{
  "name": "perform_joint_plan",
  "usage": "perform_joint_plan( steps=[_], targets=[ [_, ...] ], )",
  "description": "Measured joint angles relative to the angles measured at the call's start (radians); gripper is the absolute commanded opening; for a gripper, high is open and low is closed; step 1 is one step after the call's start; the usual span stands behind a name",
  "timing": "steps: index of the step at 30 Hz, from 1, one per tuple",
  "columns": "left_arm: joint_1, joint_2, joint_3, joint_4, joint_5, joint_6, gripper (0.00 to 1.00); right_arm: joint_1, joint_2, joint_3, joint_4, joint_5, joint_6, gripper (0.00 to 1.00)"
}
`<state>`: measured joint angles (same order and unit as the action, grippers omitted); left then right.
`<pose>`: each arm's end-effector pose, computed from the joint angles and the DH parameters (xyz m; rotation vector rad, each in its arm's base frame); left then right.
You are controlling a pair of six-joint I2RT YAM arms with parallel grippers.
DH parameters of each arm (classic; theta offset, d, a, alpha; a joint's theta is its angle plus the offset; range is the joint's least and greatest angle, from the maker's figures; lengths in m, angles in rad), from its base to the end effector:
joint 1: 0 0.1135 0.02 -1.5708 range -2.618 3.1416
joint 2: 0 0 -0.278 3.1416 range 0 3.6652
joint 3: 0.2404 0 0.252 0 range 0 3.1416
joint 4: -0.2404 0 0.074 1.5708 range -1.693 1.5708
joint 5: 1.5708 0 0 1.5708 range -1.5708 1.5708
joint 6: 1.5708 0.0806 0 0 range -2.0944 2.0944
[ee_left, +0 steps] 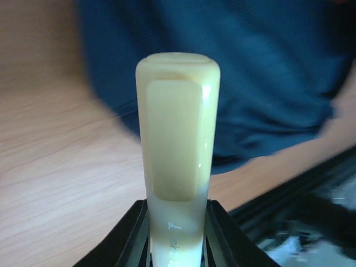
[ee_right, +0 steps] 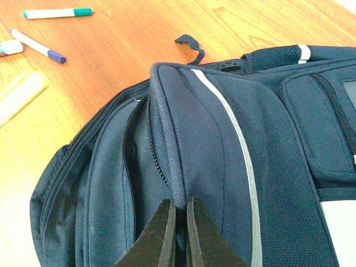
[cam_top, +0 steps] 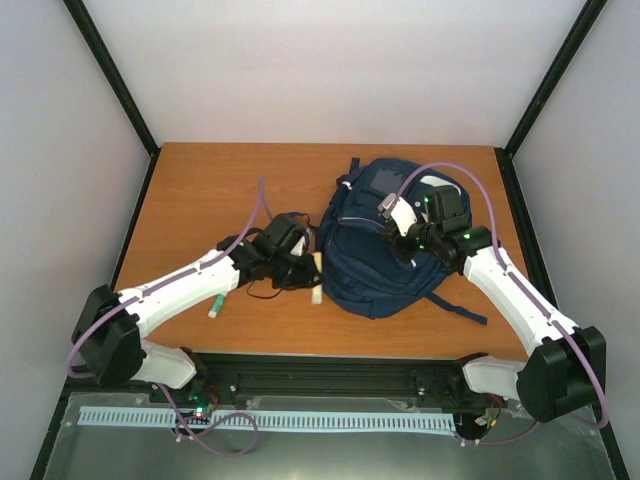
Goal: Pack the student bag
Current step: Pick up the stationery from the center of the board, then place the stationery in the student bag.
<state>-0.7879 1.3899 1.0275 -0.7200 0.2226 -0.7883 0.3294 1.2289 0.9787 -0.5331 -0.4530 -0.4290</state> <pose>0.1931 -0.2193 0.2215 0.0792 2.8623 -0.7313 0.2560 0.1248 0.2696 -1.0532 2.0497 0.4805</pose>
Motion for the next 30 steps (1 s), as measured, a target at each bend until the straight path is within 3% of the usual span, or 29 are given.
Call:
perform_joint_plan(
  steps=[4,14,22,30],
  targets=[
    [-0.002,0.001,-0.018,0.259,0.109,-0.107,0.04,0.0,-0.003,-0.001,0.001,0.003,0.0,0.03],
    [-0.003,0.173,-0.036,0.747,0.2,-0.386,0.05,-0.008,-0.028,-0.017,0.011,0.005,0.0,0.03],
    [-0.007,0.338,-0.009,0.869,0.204,-0.535,0.04,-0.009,-0.029,-0.018,0.014,0.004,0.0,0.03],
    [-0.01,0.456,0.113,0.932,0.159,-0.638,0.04,-0.011,-0.029,-0.018,0.017,0.009,0.0,0.03]
  ],
)
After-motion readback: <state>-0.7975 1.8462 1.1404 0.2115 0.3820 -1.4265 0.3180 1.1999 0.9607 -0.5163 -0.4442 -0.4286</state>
